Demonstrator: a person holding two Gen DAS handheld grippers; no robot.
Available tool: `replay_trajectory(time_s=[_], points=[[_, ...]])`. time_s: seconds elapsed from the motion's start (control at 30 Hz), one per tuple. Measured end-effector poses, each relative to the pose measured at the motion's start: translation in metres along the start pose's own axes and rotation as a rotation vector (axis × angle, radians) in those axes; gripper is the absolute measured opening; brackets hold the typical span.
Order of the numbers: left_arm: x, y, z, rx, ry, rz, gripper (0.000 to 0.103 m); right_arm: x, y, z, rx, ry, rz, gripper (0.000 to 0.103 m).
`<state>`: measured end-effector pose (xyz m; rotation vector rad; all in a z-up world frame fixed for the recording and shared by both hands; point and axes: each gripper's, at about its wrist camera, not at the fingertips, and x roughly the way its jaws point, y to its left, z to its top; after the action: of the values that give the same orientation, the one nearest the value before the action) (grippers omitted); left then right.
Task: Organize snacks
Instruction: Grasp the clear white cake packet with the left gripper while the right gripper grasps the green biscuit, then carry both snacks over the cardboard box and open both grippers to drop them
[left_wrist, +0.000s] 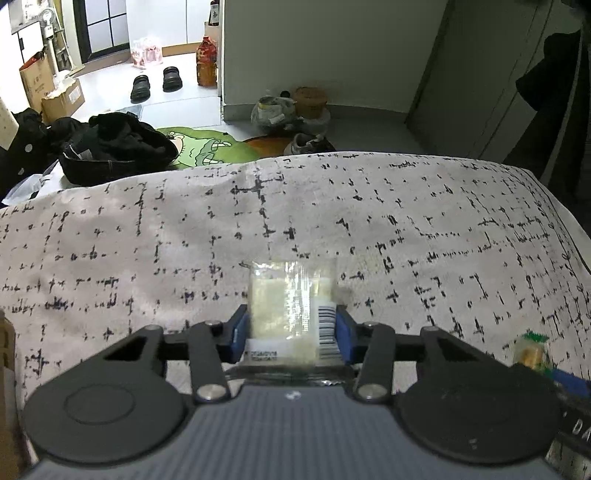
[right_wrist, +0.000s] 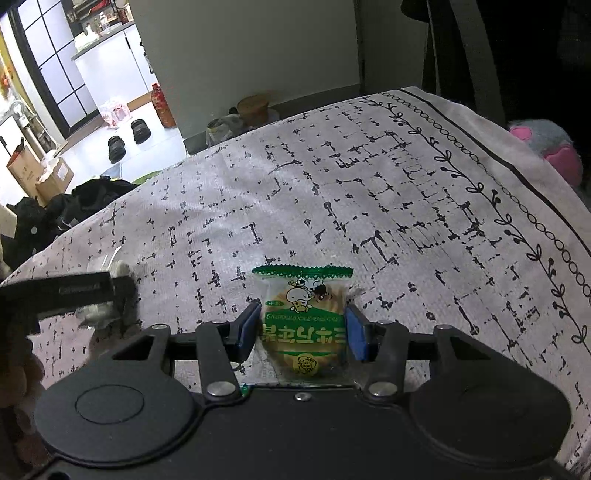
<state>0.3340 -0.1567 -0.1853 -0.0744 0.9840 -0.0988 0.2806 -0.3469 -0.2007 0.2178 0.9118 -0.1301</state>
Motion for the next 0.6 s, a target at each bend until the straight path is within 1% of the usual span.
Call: replay_trajectory(time_s=[0.07, 0.17, 0.33, 0.5, 0.6], points=[[-0.005, 0.003, -0.003, -0.004, -0.006, -0.011, 0.046, -0.003, 0.002, 0.0, 0.006, -0.006, 0.007, 0.048], [-0.018, 0.005, -0.007, 0.018, -0.041, -0.013, 0.045, -0.008, 0.009, -0.001, 0.004, -0.014, 0.016, 0.048], [-0.04, 0.013, -0.009, 0.016, -0.075, -0.03, 0.045, -0.017, 0.023, 0.003, 0.012, -0.026, 0.044, 0.048], [-0.065, 0.024, -0.011, 0.028, -0.113, -0.035, 0.045, -0.026, 0.042, 0.008, -0.012, -0.048, 0.062, 0.048], [-0.079, 0.035, -0.013, 0.022, -0.133, -0.024, 0.045, -0.034, 0.055, 0.011, -0.035, -0.067, 0.081, 0.048]])
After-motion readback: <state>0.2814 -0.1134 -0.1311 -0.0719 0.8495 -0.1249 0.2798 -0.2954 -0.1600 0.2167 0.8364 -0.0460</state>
